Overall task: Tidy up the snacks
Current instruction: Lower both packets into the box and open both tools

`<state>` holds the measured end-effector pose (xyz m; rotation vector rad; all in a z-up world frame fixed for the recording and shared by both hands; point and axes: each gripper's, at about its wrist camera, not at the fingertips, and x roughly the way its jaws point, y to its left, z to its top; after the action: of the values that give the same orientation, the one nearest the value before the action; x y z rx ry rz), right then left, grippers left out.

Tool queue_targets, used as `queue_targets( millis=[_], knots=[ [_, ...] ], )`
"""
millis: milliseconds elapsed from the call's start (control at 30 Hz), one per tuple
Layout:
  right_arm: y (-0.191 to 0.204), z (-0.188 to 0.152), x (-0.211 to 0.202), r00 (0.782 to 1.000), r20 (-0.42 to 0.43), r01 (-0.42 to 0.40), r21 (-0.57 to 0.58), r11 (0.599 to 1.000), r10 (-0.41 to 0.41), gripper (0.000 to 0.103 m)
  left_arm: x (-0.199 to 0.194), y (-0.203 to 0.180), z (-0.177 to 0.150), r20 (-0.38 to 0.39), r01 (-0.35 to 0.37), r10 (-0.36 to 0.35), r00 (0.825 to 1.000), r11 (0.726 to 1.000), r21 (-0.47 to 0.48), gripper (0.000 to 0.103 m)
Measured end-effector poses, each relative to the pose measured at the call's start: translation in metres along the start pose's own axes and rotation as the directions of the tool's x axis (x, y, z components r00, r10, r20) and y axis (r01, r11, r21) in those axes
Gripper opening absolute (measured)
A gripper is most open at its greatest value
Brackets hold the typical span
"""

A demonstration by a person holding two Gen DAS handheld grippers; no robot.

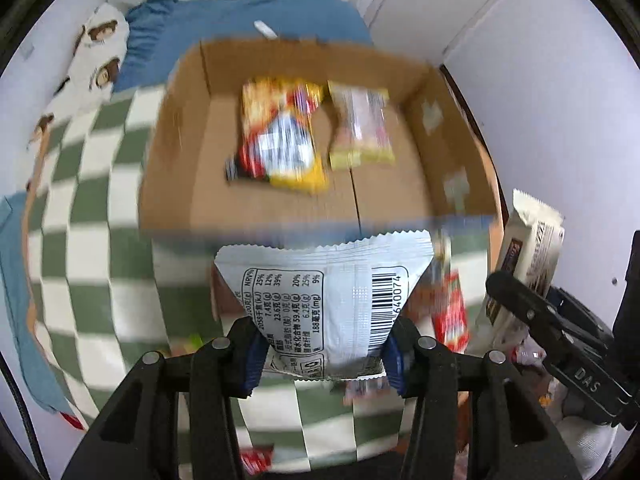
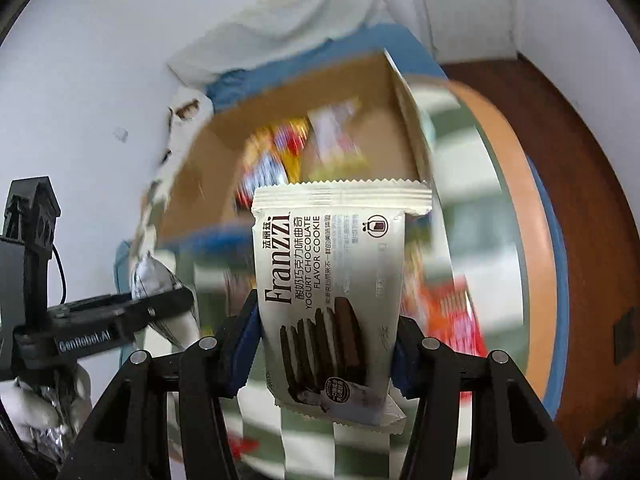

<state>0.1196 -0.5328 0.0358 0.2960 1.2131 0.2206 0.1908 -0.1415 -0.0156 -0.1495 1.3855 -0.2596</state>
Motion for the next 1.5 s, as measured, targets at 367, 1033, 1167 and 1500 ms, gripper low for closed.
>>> queue_targets(
  millis=[367, 1033, 1167, 1500],
  knots=[
    [0.007, 0.153, 0.105, 0.985, -0.107, 0.131, -0.040, 0.991, -0.135, 0.057, 0.074, 0.067, 0.150, -0.116, -0.190, 0.184, 0.976, 0.981, -0.044, 0.045],
    [0.020, 0.191, 0.189, 0.939, -0.233, 0.244, -0.066, 0.968, -0.253, 0.097, 0.143, 0.110, 0.189, -0.213, -0.185, 0.156, 0.965, 0.975, -0.121, 0.093],
    [0.019, 0.184, 0.187, 0.942, -0.230, 0.238, -0.055, 0.970, -0.244, 0.097, 0.138, 0.103, 0.179, -0.194, -0.177, 0.151, 0.969, 0.976, -0.124, 0.093],
    [0.032, 0.154, 0.157, 0.957, -0.133, 0.249, -0.074, 0.966, -0.257, 0.097, 0.095, 0.083, 0.128, -0.024, -0.180, 0.178, 0.984, 0.976, -0.126, 0.093]
  ],
)
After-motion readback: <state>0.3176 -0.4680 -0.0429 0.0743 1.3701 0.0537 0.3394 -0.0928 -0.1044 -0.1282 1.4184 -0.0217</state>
